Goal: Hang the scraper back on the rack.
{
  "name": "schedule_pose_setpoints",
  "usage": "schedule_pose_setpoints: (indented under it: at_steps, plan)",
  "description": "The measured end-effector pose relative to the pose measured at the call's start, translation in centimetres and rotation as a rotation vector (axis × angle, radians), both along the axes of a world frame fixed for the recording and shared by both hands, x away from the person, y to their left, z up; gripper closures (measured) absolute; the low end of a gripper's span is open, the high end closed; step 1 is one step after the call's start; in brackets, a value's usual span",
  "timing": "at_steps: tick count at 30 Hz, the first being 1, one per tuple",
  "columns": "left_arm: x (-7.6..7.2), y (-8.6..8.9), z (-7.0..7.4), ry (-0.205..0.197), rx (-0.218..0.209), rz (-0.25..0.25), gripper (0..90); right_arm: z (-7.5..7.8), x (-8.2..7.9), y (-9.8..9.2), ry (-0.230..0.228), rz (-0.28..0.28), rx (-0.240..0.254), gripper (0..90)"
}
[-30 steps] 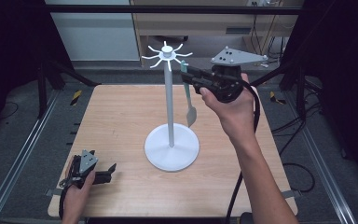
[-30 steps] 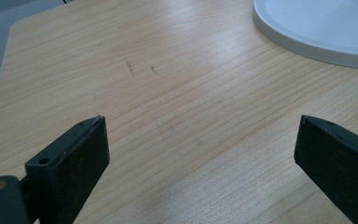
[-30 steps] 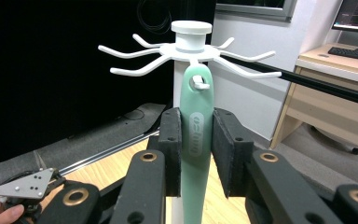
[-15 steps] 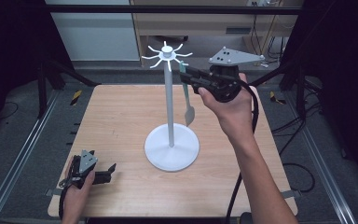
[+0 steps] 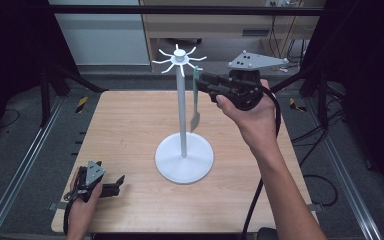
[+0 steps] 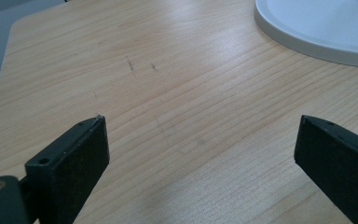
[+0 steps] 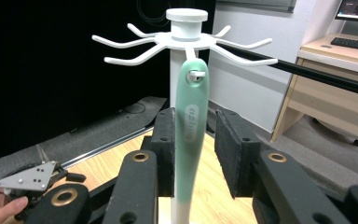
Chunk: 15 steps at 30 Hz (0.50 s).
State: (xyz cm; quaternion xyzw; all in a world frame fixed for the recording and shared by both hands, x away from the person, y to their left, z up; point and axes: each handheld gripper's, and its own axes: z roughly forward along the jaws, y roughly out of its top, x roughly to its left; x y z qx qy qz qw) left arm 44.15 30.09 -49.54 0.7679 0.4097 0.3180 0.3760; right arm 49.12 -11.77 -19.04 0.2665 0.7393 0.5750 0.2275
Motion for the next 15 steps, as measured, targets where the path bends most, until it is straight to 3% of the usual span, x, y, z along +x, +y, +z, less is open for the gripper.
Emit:
schedule_pose_setpoints:
  at_steps: [10, 15]
  plan:
    - [0.0, 0.2, 0.1, -0.003, -0.005, 0.006, 2.4, -0.7, 0.0, -1.6, 0.011, -0.045, -0.014, 67.2]
    - [-0.1, 0.1, 0.1, -0.004, -0.005, 0.004, 2.4, -1.8, -0.1, -2.7, 0.024, -0.093, -0.048, 66.4]
